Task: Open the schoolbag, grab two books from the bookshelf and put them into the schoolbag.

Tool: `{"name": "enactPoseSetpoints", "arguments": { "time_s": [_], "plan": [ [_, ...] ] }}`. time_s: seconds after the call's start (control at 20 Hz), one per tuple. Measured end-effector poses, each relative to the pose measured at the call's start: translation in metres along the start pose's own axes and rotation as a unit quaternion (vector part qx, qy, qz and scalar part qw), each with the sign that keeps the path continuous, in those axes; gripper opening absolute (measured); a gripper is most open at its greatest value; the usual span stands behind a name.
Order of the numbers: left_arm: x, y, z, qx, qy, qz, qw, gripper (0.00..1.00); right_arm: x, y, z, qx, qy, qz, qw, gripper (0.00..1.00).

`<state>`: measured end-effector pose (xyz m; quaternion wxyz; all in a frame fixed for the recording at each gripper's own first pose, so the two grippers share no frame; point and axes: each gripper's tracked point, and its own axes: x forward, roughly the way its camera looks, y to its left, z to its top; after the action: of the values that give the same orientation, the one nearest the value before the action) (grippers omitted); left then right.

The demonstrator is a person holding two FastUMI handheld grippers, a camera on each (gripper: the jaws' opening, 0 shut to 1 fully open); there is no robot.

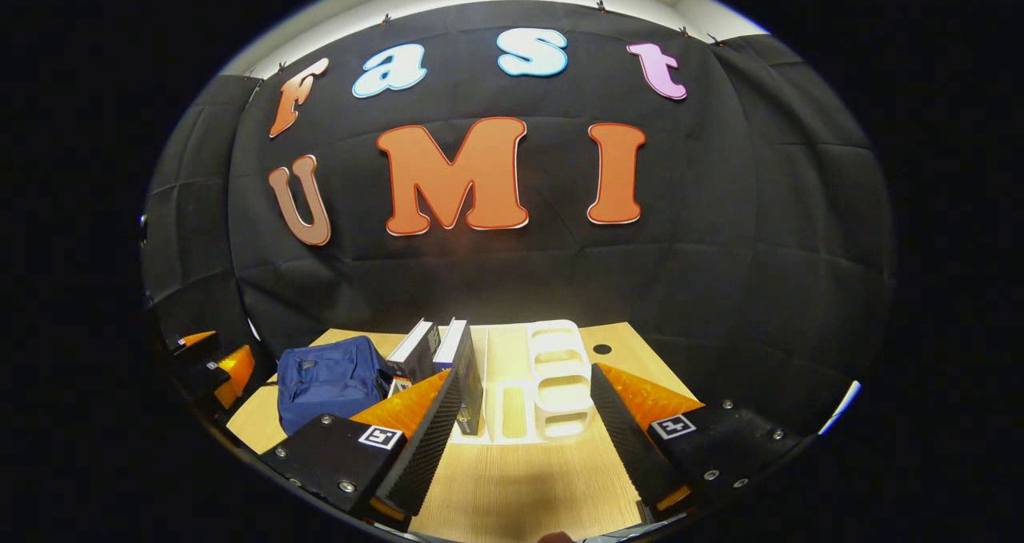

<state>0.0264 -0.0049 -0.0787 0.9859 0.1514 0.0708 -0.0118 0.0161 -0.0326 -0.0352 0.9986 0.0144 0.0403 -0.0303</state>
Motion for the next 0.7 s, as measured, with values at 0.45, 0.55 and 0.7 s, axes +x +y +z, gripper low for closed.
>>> {"name": "enactPoseSetpoints", "arguments": {
  "time_s": [0.45,0.55,0.7],
  "plan": [
    [0.023,-0.061,-0.113,0.161,0.089,-0.061,0.981,0.95,0.013,-0.023,-0.027,0.011,0.035,-0.025,0.999,0.97],
    [0.028,-0.075,-0.138,0.192,0.105,-0.078,0.973,0.95,0.015,-0.030,-0.033,0.009,0.041,-0.034,0.999,0.97],
    [0.032,-0.087,-0.172,0.218,0.126,-0.100,0.963,0.95,0.017,-0.038,-0.040,0.014,0.049,-0.044,0.998,0.97]
  ]
}}
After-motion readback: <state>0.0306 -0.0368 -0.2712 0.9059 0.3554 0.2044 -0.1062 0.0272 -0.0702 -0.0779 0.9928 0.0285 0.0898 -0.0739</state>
